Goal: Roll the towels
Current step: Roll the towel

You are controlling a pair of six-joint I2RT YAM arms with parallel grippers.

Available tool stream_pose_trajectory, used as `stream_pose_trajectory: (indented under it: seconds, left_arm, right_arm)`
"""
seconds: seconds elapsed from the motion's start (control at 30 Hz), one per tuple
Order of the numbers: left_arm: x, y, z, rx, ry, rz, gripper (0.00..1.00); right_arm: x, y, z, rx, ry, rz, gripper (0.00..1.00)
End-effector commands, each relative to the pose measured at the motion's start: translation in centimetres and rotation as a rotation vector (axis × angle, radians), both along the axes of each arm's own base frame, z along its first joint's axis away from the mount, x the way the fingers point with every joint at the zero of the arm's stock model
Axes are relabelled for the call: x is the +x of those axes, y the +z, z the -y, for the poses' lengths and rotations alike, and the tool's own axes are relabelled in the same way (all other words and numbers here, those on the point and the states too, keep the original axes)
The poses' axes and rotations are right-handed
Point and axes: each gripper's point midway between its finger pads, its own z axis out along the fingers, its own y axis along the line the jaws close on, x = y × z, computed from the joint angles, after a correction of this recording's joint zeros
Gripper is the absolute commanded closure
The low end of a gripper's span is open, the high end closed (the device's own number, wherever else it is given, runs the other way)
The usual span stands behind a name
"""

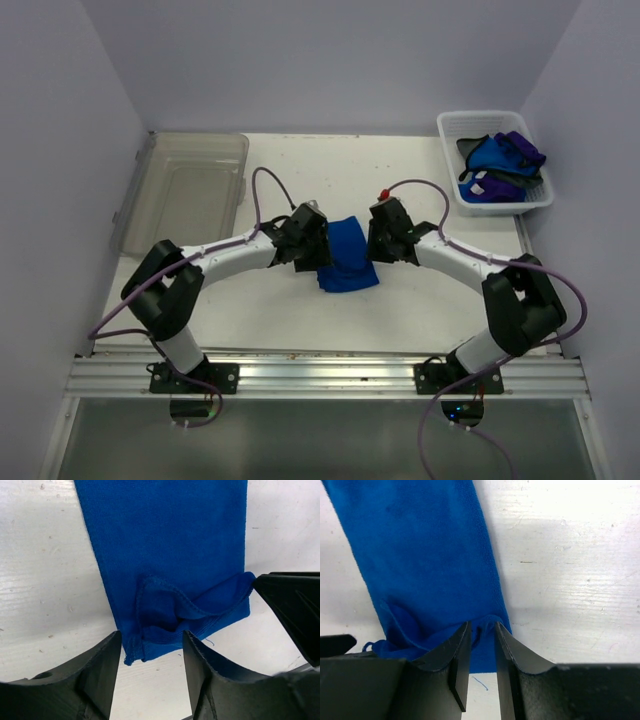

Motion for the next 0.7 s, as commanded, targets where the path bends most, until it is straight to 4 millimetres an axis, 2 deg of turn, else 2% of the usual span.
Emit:
stream_pose_trajectory:
  seconds: [0.0, 0.13, 0.2, 0.37, 0.5, 0.53, 0.57, 0.63, 0.67]
  left_arm:
    - [2.3, 2.7, 1.0, -0.040, -0.030, 0.116, 0.43]
    - [3.7, 2.4, 1.9, -0.027, -0.056, 0.111, 0.44]
    - [3.8, 0.8, 1.9, 0.009, -0.067, 0.074, 0.45]
    - [4.5, -1.0, 2.0, 0.053, -0.060, 0.046, 0.55]
    - [4.5, -1.2, 2.0, 0.054, -0.057, 0.039, 0.58]
    - [4.4, -1.1, 2.0, 0.053, -0.058, 0.039, 0.61]
    - [4.5, -0.6, 2.0, 0.044, -0.053, 0.050, 0.70]
    - [4.4, -0.3, 2.0, 0.040, -0.053, 0.057, 0.78]
    - [4.4, 0.1, 2.0, 0.033, -0.050, 0.061, 0.86]
  right_arm:
    - [0.8, 2.7, 0.5, 0.005, -0.012, 0.079, 0.71]
    - [0.7, 2.9, 0.3, 0.022, -0.008, 0.081, 0.71]
    - [0.5, 2.9, 0.3, 0.021, -0.006, 0.078, 0.71]
    - [0.3, 3.0, 0.4, 0.018, 0.000, 0.078, 0.72]
    - [0.1, 2.9, 0.6, 0.013, 0.000, 0.075, 0.71]
    - [0.1, 2.8, 0.7, 0.012, 0.000, 0.074, 0.71]
    - [0.1, 2.8, 0.7, 0.012, 0.000, 0.074, 0.71]
    - [0.1, 2.8, 0.6, 0.013, 0.001, 0.075, 0.72]
    - [0.1, 2.9, 0.6, 0.013, 0.003, 0.077, 0.71]
